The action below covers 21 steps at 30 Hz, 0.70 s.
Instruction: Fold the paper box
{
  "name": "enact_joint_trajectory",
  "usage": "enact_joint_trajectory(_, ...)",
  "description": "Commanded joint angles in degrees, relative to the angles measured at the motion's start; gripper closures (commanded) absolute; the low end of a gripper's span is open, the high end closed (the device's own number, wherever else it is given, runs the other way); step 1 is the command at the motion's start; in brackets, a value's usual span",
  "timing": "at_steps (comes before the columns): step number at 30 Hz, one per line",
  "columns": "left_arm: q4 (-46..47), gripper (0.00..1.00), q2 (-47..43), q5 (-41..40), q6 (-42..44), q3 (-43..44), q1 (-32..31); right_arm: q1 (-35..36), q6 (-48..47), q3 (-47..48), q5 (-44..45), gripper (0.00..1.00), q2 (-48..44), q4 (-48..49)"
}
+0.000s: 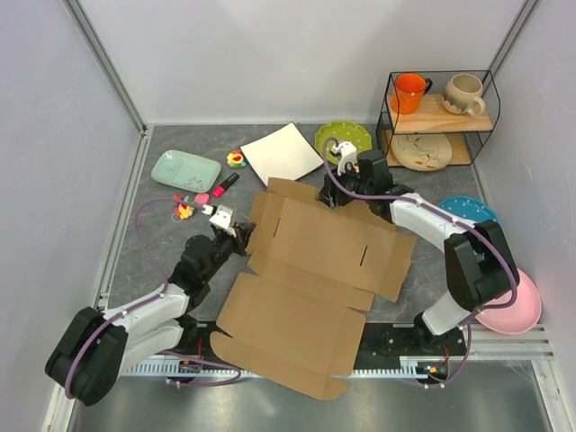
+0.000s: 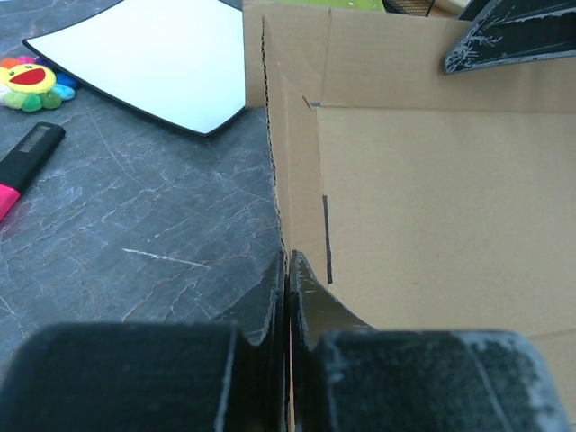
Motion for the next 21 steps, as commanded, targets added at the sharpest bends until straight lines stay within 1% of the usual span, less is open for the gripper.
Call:
enact_joint_trajectory(1, 3.31, 0.98, -0.79, -0.55, 0.56, 0.81, -0.56, 2.75, -3.63, 1.11, 4.04, 0.50, 0.76, -2.00)
enact_joint_trajectory(5, 2.78, 0.98, -1.32, -1.08, 0.30, 0.81, -0.83, 5.21, -6.71, 1.38, 9.14, 0.58, 0.67, -4.46)
enact_joint_trajectory(7, 2.35, 0.98, -1.49, -1.34, 0.30, 0.98, -0.91, 5.91, -7.15, 0.85, 10.12, 0.59, -0.29, -4.29)
enact_joint_trajectory(8, 2.17, 0.98, -1.41, -1.34, 0.30, 0.98, -0.92, 6.00, -7.24, 0.76, 10.12, 0.58, -0.47, -4.28)
enact_joint_trajectory(9, 2.08, 0.98, -1.41, -1.34, 0.30, 0.90, -1.00, 6.00, -7.33, 0.85, 10.21, 0.54, -0.47, -4.46)
enact_joint_trajectory(10, 2.17, 0.98, -1.32, -1.34, 0.21, 0.89, -1.00, 6.00, -7.33, 1.11, 10.47, 0.48, -0.38, -4.72)
enact_joint_trajectory(11, 2.17, 0.98, -1.32, -1.43, 0.30, 0.89, -1.09, 6.00, -7.42, 1.29, 10.74, 0.40, -0.30, -5.33)
enact_joint_trajectory(14, 2.08, 0.98, -1.23, -1.34, 0.74, 0.81, -1.62, 6.18, -7.94, 2.95, 11.70, 0.28, 0.40, -6.39)
enact_joint_trajectory(18, 1.82, 0.98, -1.32, -1.34, 1.18, 0.81, -2.23, 6.79, -9.17, 5.94, 12.76, 0.27, 1.90, -8.50)
enact_joint_trajectory(21, 1.73, 0.98, -1.58, -2.84, 1.35, 0.81, -2.50, 7.50, -9.87, 8.05, 13.29, 0.30, 3.22, -9.91)
